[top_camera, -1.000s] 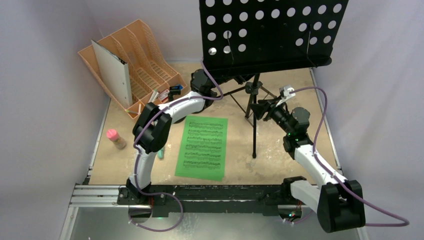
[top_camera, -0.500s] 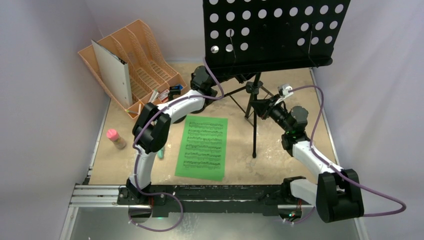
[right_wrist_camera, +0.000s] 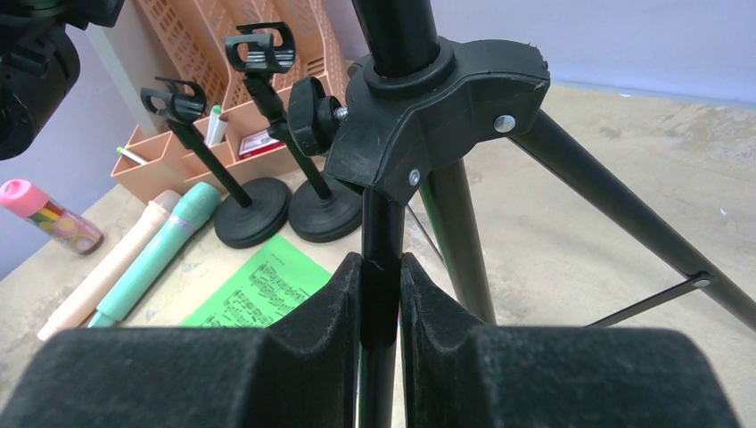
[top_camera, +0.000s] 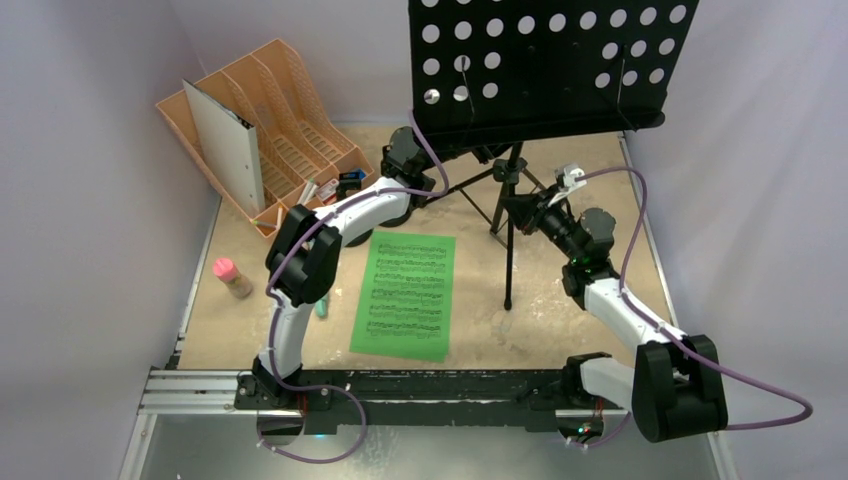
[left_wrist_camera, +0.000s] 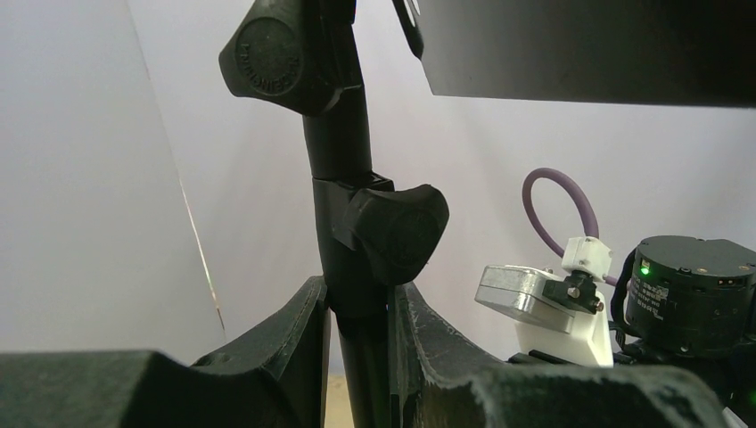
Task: Pack up the instrument practice props
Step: Close the music stand at the center of the board.
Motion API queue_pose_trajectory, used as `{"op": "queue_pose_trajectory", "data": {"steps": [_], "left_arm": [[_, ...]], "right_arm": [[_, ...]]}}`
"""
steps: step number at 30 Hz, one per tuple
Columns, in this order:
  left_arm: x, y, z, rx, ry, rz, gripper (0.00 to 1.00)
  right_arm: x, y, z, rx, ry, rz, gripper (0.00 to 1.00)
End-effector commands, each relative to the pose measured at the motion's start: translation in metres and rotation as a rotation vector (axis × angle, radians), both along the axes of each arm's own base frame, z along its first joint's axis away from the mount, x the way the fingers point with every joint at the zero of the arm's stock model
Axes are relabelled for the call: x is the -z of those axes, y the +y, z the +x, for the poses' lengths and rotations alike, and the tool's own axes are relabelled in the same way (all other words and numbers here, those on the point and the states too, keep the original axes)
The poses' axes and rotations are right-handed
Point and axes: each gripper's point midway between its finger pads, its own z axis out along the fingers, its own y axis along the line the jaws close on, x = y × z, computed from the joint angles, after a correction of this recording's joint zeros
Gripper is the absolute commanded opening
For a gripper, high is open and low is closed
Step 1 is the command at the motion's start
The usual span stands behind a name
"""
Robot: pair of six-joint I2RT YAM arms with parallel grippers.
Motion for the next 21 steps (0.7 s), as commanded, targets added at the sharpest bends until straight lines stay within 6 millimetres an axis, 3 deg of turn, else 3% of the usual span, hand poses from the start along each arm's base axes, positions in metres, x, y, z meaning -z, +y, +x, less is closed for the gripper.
{"op": "queue_pose_trajectory", "data": {"steps": [1, 11, 21], "left_arm": [[0.075, -0.031, -0.021, 0.150, 0.059, 0.197, 0.00], [0.084, -0.034, -0.020, 0.141, 0.066, 0.218, 0.00], [0.069, -0.037, -0.011, 0.106, 0.028, 0.223, 0.00]], "right_arm": [[-0.091, -0.015, 0.021, 0.112, -0.322, 0.002, 0.00], [-0.122, -0.019, 0.020, 0.140, -0.419, 0.013, 0.00], [-0.162, -0.026, 0.016, 0.179, -0.537, 0.032, 0.00]]}}
